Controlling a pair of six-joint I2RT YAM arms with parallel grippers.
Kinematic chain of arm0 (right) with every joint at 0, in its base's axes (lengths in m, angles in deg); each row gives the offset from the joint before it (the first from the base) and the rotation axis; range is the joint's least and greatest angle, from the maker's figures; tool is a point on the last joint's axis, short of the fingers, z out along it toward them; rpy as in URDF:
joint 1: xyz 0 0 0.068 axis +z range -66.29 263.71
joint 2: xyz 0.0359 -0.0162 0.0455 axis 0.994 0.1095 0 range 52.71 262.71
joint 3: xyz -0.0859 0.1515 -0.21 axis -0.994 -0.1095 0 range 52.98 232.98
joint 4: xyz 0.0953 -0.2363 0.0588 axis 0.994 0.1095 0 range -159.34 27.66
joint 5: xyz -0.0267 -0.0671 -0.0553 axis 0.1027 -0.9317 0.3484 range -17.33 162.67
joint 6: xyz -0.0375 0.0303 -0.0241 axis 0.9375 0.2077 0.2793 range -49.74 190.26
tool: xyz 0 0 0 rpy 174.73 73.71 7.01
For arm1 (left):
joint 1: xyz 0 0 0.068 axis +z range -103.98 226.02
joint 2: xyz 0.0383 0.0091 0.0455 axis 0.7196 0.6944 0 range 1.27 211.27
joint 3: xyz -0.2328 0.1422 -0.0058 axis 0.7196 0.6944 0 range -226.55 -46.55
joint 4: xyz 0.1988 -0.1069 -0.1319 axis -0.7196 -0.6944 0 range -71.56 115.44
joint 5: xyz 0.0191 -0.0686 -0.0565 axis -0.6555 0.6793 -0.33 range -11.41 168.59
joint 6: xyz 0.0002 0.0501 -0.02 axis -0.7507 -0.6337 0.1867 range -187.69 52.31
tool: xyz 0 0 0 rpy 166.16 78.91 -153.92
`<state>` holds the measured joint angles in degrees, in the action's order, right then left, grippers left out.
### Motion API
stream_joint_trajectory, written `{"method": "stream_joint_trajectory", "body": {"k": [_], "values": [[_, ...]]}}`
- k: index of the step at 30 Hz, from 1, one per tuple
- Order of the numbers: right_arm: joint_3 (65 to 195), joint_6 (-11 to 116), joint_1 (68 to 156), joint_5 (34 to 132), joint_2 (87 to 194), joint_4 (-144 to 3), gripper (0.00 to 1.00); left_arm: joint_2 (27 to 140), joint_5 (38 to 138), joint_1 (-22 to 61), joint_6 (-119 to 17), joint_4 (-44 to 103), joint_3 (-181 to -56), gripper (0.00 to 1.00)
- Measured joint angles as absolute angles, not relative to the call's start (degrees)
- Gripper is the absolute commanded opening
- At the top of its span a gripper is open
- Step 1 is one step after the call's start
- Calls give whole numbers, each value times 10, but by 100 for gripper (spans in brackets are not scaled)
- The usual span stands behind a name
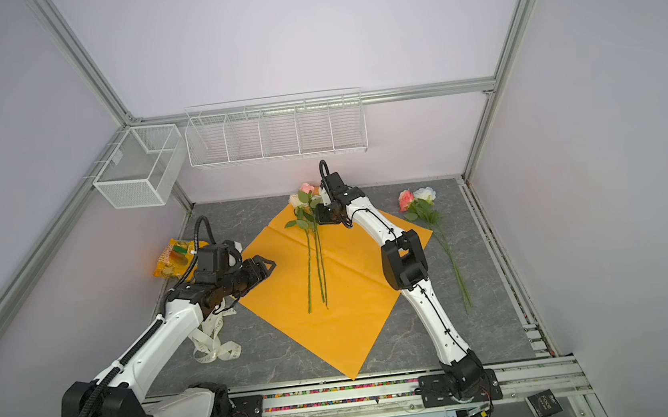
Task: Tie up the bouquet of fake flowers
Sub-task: 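Carry the pink rose onto the paper beside the white roses and release it, then return the right gripper to the remaining roses and grasp another rose stem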
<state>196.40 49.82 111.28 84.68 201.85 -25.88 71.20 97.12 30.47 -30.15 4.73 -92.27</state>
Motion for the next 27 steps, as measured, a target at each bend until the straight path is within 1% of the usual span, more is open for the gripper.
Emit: {"method": "stream_joint_trajectory", "body": {"k": [1, 3, 7, 8, 10, 12, 14, 17, 21, 27], "values": [[1950, 507, 1106, 843, 2004, -250, 40, 722, 976, 297, -300, 51, -927, 76], [1876, 525, 1090, 829, 1945, -244, 42, 742, 981, 273, -300, 59, -941, 78], [1638, 550, 1028, 788, 1749, -277, 45, 817, 974, 183, -293, 71, -1007, 83], [1575, 554, 997, 780, 1692, -294, 45, 843, 969, 157, -292, 74, -1031, 84], [1494, 561, 927, 778, 1617, -317, 44, 892, 962, 110, -291, 79, -1077, 85], [1446, 577, 843, 774, 1582, -330, 44, 948, 962, 68, -292, 76, -1134, 87], [1428, 599, 770, 765, 1589, -330, 44, 1010, 962, 31, -293, 70, -1200, 91], [1424, 636, 725, 758, 1635, -317, 42, 1084, 965, -7, -294, 63, -1278, 95], [1433, 680, 731, 760, 1695, -291, 41, 1150, 971, -36, -294, 54, -1340, 96], [1518, 708, 742, 725, 1776, -254, 41, 1181, 986, -43, -288, 49, -1360, 96]]}}
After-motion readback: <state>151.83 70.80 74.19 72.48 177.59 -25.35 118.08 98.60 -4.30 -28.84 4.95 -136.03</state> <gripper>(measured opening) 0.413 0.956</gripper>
